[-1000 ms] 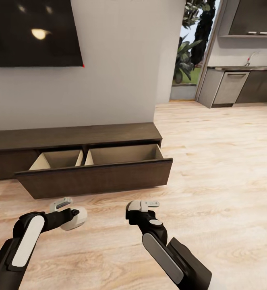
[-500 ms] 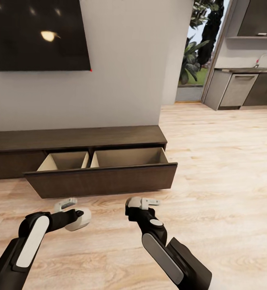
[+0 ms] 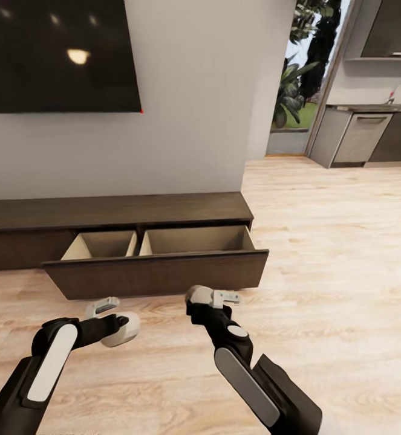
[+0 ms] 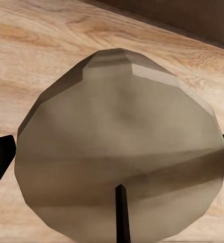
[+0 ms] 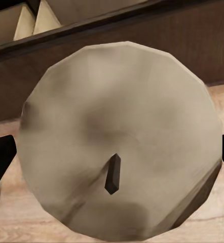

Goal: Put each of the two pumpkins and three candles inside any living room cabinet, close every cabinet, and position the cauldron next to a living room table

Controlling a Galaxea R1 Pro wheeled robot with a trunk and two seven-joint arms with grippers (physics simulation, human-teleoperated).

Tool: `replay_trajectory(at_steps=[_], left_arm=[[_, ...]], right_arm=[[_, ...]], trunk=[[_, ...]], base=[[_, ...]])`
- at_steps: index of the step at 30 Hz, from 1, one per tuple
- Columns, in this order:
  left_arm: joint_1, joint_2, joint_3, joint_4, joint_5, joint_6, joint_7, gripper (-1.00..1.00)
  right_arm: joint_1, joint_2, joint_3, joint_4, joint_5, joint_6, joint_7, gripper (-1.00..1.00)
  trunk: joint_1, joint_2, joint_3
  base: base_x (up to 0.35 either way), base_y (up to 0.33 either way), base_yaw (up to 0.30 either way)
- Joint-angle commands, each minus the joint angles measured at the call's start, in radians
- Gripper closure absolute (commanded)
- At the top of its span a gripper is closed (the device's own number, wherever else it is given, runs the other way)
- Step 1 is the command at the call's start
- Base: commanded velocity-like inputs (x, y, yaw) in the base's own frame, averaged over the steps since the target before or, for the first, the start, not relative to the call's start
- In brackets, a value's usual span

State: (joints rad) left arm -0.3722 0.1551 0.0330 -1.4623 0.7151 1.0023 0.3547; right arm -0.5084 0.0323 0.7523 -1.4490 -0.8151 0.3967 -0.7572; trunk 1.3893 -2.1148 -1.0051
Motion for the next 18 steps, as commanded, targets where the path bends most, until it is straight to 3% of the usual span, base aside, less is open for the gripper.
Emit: replay_trajectory(at_steps=[1, 11, 15, 18], left_arm=[[-0.001, 0.0, -0.008, -0.001, 0.006, 0.004, 0.009, 1.0], [-0.001, 0.0, -0.03, 0.001, 0.025, 0.002, 0.009, 1.0], [-0.001, 0.0, -0.031, -0.001, 0.029, 0.002, 0.009, 1.0], [-0.001, 0.01, -0.035, -0.01, 0.083, 0.002, 0.01, 1.0]], right_arm=[[-0.001, -0.001, 0.001, -0.01, -0.007, 0.005, -0.01, 1.0], [-0.001, -0.002, 0.001, -0.022, -0.007, 0.004, -0.007, 1.0], [-0.001, -0.003, 0.001, -0.024, -0.007, 0.004, -0.007, 1.0], [-0.001, -0.003, 0.001, -0.022, -0.007, 0.004, -0.007, 1.0]], trunk=[[-0.004, 0.007, 0.003], [-0.042, 0.077, 0.035], [-0.042, 0.077, 0.035], [-0.042, 0.077, 0.035]], base=[[0.0, 0.0, 0.154], [0.0, 0.0, 0.083], [0.0, 0.0, 0.002], [0.011, 0.0, 0.0]])
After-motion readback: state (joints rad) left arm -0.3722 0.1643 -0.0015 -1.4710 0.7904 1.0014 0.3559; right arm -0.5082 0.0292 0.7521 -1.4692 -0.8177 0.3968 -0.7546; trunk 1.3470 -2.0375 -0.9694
